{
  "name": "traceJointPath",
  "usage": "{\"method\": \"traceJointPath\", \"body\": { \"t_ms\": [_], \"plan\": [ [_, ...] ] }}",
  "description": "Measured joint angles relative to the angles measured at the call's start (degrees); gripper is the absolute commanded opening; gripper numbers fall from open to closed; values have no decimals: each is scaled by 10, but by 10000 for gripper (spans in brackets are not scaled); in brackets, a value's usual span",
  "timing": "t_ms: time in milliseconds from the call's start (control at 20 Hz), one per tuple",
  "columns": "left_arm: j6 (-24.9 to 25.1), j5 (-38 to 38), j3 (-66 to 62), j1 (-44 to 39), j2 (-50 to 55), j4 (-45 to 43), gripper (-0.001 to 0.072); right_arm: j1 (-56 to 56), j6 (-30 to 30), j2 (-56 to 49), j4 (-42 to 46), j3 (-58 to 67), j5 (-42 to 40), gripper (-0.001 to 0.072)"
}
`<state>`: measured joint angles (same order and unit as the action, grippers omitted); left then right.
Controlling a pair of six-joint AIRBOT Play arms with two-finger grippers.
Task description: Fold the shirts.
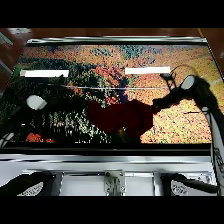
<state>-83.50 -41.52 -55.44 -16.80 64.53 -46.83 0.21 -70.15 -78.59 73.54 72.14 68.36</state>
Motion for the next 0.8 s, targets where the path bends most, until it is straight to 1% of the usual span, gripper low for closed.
{"method": "traceJointPath", "body": {
  "t_ms": [200,400,500,650,700,800],
  "plan": [
    [24,2,-160,6,-90,-41,37,-1,23,124,9,107,-92,67],
    [30,4,-302,7,-146,-78,37,-2,16,222,12,198,-154,67],
    [32,5,-351,8,-169,-86,37,-2,13,265,13,220,-165,67],
    [28,-7,-385,8,-200,-110,38,-2,6,324,17,236,-163,67],
    [16,-22,-391,8,-209,-126,38,-1,2,341,22,239,-158,68],
    [-15,-78,-398,8,-220,-171,38,-1,-12,366,42,242,-136,68]
  ]
}}
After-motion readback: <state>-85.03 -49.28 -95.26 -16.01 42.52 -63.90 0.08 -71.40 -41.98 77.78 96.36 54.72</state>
